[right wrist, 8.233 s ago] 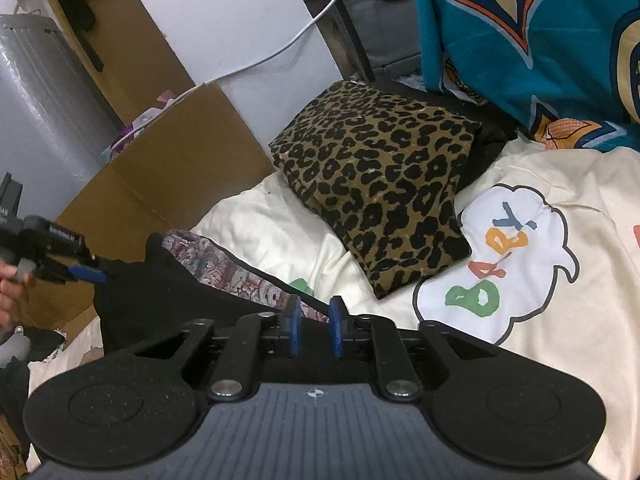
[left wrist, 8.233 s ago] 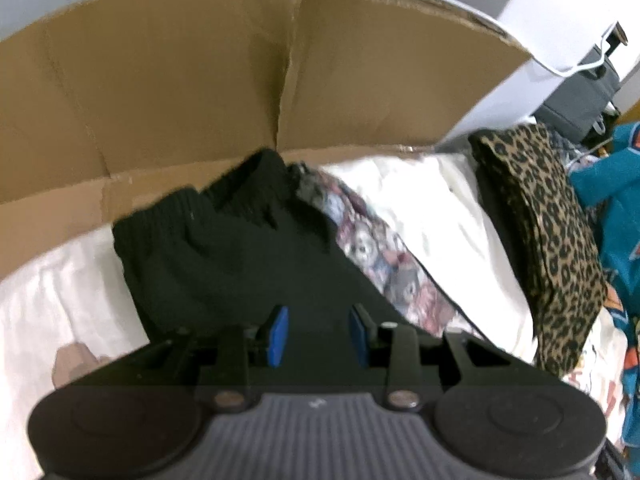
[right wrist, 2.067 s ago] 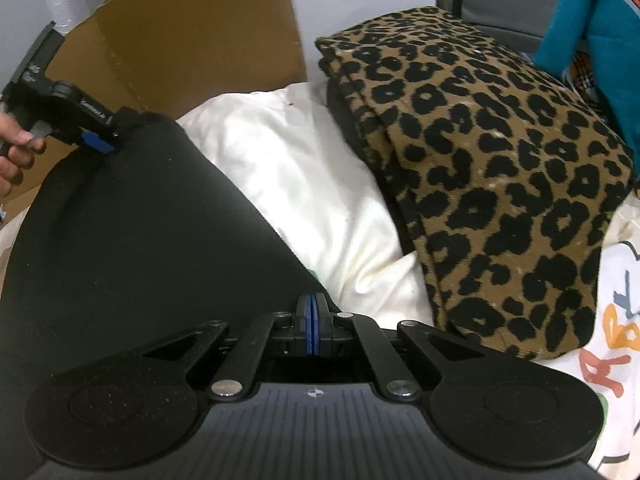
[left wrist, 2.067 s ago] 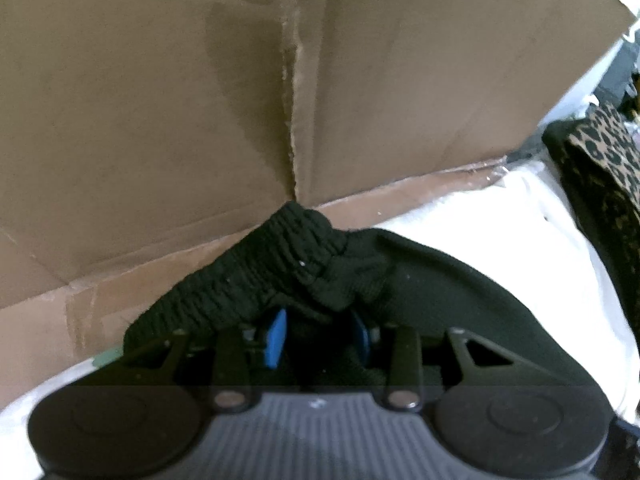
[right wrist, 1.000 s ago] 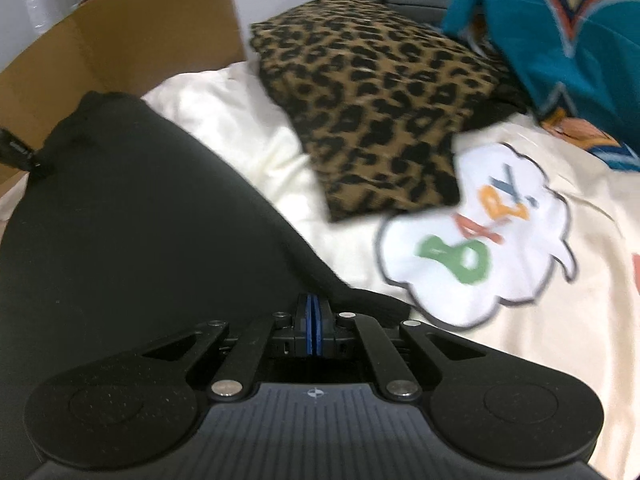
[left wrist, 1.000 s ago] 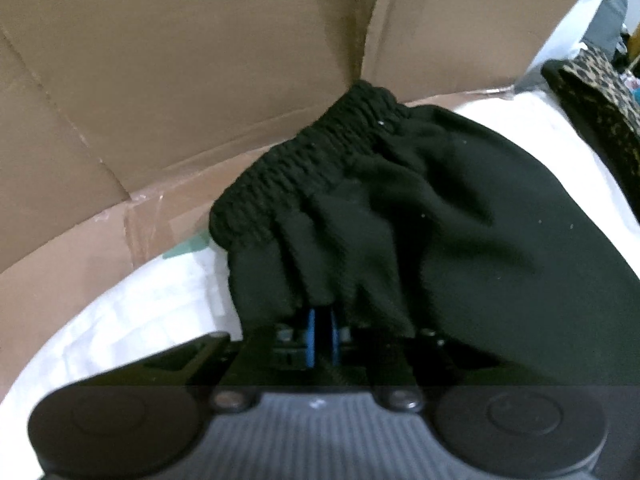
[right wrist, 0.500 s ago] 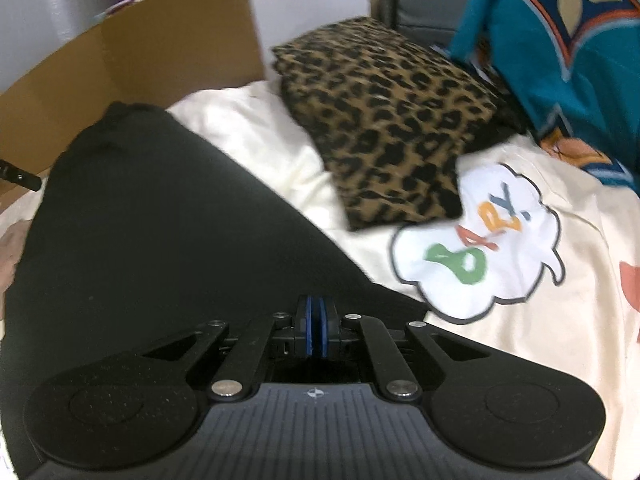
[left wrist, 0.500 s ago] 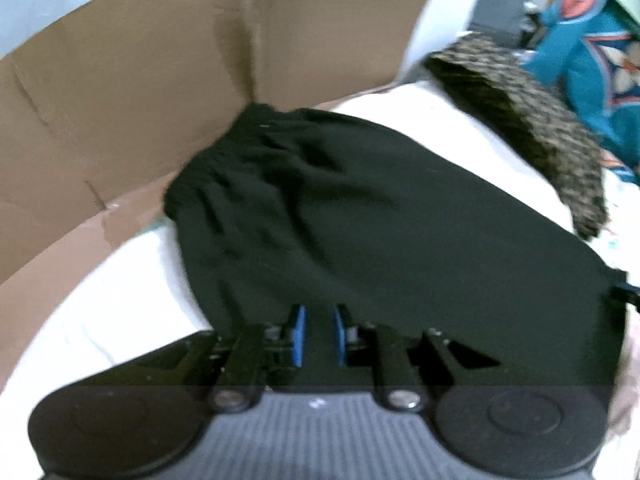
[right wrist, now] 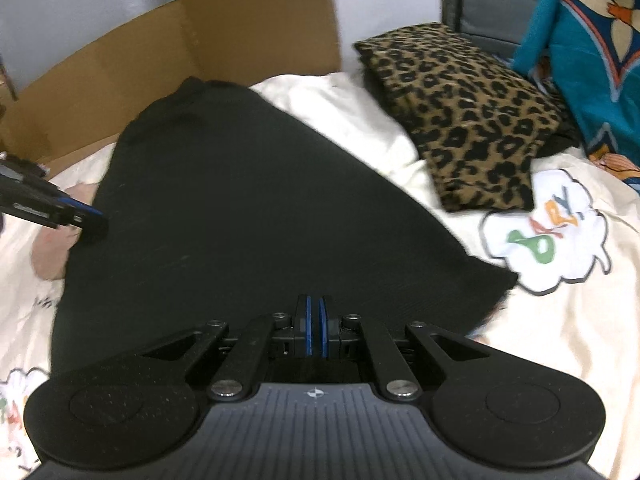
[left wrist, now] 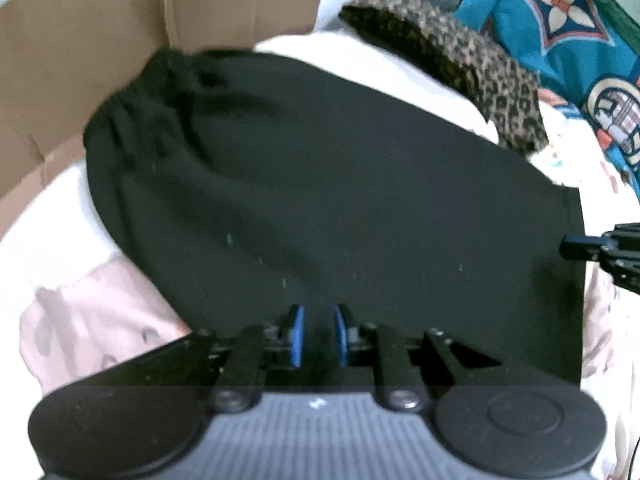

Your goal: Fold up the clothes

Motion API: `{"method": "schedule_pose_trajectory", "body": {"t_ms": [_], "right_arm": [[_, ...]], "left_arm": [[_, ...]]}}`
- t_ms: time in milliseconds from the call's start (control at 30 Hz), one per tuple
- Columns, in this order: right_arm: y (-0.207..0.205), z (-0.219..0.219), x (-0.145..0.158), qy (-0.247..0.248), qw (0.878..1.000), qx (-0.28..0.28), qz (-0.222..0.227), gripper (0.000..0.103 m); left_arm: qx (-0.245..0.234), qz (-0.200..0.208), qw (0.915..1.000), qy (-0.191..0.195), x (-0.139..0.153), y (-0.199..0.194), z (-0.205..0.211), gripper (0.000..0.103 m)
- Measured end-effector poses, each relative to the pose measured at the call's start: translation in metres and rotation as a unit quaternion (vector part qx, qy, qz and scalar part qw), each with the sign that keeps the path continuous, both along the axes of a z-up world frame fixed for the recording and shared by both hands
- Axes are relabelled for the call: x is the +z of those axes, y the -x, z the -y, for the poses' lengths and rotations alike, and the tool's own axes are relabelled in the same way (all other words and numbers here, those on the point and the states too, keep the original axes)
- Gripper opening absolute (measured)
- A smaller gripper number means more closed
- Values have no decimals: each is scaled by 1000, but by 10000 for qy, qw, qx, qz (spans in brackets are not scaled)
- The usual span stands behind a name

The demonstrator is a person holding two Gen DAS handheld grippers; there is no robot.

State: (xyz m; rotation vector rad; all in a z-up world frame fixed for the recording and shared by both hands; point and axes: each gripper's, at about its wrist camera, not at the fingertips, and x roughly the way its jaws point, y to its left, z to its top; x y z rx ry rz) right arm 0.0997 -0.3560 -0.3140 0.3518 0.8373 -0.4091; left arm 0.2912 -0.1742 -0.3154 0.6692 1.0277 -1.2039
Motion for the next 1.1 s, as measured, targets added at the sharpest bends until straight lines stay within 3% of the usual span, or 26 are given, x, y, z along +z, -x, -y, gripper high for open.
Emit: {"method": "schedule_pose_trajectory", "body": {"t_ms": [133, 367, 500, 733, 1100], "right_arm": [[-5, -21, -1, -112, 9997, 236, 34, 5], [-20, -52, -20, -33, 9965, 766, -322, 5], [-20, -68, -28, 250, 9938, 948, -521, 5], [-27, -89, -20, 324, 9914, 1071, -683, 5], [-13, -146, -13, 86, 9869, 1425, -754, 5]], "left_arm": [[-312, 311, 9988, -226, -20, 9, -1, 20], [-289, 181, 9994, -10, -27, 3, -2, 23], [-411, 248, 9988, -7, -23, 6, -11, 23], [-524, 393, 9977, 179, -18, 25, -41, 26], [-333, 49, 9991, 272, -1, 34, -90, 26]]}}
